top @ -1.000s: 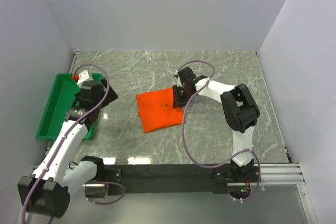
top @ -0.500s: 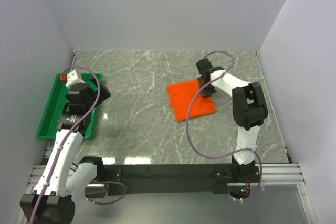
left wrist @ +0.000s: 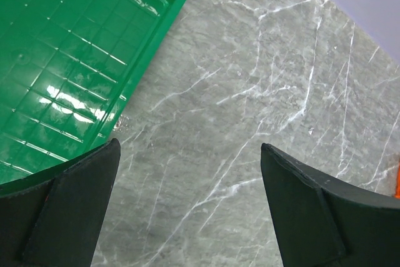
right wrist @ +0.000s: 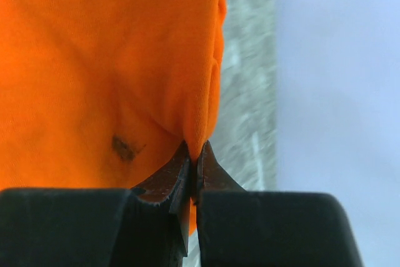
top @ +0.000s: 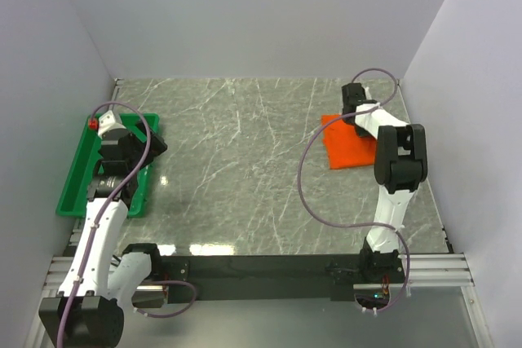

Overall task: Fold and stack the t-shirts
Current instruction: Neatly place the folded tshirt to the corner

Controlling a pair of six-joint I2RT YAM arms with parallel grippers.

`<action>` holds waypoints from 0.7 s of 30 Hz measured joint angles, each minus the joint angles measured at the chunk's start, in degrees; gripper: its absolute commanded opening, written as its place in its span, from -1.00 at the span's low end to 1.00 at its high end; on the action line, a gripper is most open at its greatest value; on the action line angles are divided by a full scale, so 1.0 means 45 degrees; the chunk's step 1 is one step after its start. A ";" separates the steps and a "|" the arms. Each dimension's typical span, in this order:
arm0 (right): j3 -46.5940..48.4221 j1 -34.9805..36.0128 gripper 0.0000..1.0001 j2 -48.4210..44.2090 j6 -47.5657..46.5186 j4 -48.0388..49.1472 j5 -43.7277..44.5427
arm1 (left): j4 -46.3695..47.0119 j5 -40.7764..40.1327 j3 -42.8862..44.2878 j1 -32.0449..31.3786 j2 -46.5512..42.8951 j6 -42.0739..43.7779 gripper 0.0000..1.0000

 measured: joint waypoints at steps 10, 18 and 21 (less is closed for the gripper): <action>0.0937 -0.1991 -1.00 0.1263 -0.0884 0.0884 0.0505 | 0.0044 0.0262 -0.0068 0.0136 0.0471 0.0000 0.99; 0.1787 -0.2540 -0.40 0.1996 -0.0884 0.0967 0.0641 | 0.0049 0.0291 -0.0068 0.0146 0.0631 0.0000 0.99; 0.2103 -0.2686 -0.04 0.2011 -0.0554 0.0937 0.0840 | 0.0044 0.0287 -0.0068 0.0146 0.0636 0.0000 0.99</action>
